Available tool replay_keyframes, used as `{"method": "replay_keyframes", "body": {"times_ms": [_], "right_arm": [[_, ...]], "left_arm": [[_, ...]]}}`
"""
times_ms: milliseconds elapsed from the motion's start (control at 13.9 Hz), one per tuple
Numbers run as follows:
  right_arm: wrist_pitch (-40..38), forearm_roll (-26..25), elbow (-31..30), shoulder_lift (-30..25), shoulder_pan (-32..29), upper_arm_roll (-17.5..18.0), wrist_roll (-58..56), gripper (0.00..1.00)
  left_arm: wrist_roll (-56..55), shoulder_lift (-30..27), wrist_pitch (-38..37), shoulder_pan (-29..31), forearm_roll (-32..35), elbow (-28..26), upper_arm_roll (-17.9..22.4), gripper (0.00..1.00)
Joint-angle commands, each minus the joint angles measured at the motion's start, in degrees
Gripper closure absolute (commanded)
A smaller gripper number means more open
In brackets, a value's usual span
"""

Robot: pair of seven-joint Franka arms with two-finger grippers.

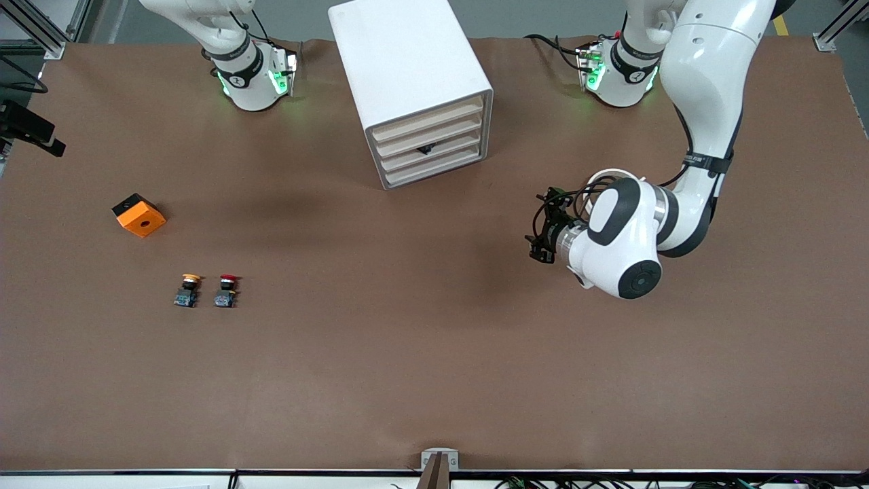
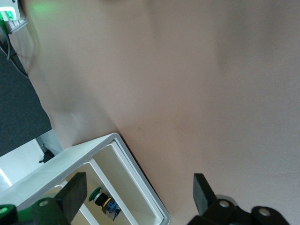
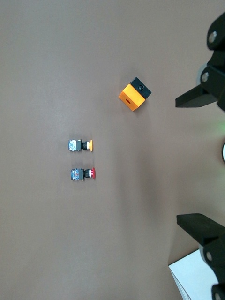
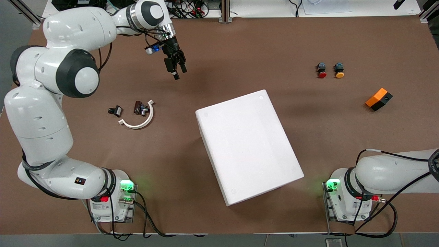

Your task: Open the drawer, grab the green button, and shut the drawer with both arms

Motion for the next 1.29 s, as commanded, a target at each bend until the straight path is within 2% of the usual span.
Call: {"method": "replay_keyframes", "body": {"times_ms": [0, 143, 430, 574, 789, 1219], "right_arm": [[-0.07, -0.75, 0.87, -0.41, 0.10, 0.07, 0.56, 0.00], [-0.08, -0.57, 1.22, 0.81, -0.16, 0.07, 0.56, 0.00], [0.10, -1.18, 1.22, 6.60, 0.45, 0.16, 0.39, 0.00], [0.10, -1.19, 1.49, 8.29, 0.80, 0.07, -0.05, 0.00], [0.28, -1.10, 2.19, 13.99, 0.63, 0.07, -0.14, 0.00], [1.42, -1.01, 2.19, 15.23, 0.54, 0.07, 0.03, 0.00]], "left_arm": [[-1.35, 2.75, -0.96, -2.25, -5.41, 1.54, 0.24, 0.00], [-5.72, 4.77, -0.26, -4.27, -13.05, 1.62, 0.50, 0.00], [-18.99, 7.06, 0.45, -8.31, -17.20, 1.54, 0.41, 0.00], [-23.74, 8.47, 0.45, -9.37, -19.67, 1.27, 0.50, 0.11], [-29.29, 10.49, 0.45, -12.79, -20.56, 1.10, 0.50, 0.23], [-30.80, 11.46, 0.45, -17.10, -21.87, -1.36, 0.50, 0.46]]}}
